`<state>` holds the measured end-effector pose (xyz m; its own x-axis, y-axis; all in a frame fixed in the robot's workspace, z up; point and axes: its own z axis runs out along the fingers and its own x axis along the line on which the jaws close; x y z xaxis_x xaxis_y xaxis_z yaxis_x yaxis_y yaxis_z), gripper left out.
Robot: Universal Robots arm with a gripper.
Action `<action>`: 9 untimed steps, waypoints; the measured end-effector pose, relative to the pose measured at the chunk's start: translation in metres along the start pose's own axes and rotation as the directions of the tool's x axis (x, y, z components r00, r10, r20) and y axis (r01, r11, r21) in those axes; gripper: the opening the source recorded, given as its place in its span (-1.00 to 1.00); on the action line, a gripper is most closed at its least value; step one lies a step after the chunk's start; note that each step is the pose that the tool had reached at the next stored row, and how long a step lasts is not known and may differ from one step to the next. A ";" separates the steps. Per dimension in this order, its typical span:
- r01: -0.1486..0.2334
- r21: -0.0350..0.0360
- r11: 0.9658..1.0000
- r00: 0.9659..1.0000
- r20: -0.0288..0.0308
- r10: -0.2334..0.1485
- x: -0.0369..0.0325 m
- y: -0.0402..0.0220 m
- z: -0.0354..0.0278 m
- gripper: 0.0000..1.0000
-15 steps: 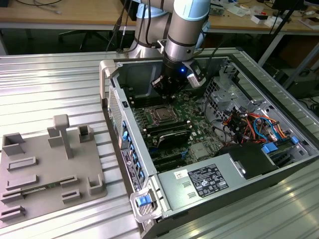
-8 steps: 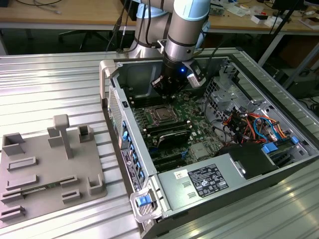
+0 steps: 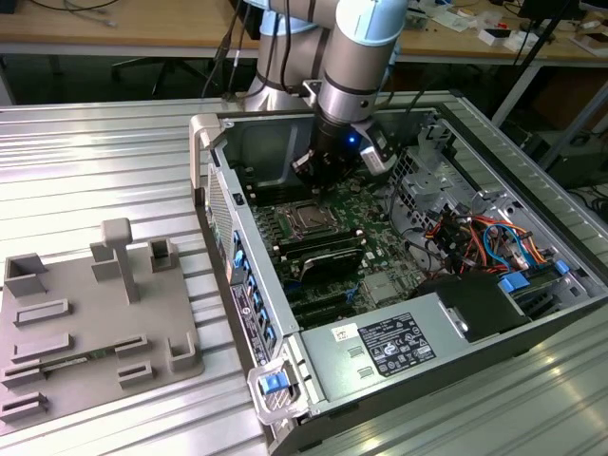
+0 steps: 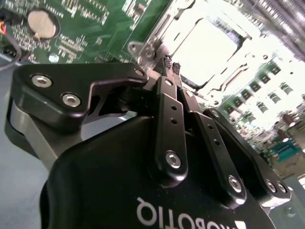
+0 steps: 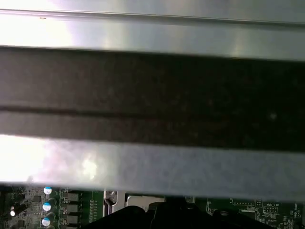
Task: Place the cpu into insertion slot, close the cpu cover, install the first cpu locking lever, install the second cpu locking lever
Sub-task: 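Install the second cpu locking lever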
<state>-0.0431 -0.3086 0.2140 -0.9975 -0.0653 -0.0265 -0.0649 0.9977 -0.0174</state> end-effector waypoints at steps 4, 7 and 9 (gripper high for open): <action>0.000 0.000 1.000 1.000 -0.004 0.000 -0.0043 -0.0029 0.0002 -0.79; 0.000 -0.001 1.000 1.000 -0.011 0.000 -0.0098 -0.0035 -0.0005 -0.79; 0.000 -0.001 1.000 1.000 -0.015 0.000 -0.0107 -0.0036 -0.0042 -0.79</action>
<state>-0.0322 -0.3114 0.2186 -0.9978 -0.0651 -0.0118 -0.0649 0.9978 -0.0165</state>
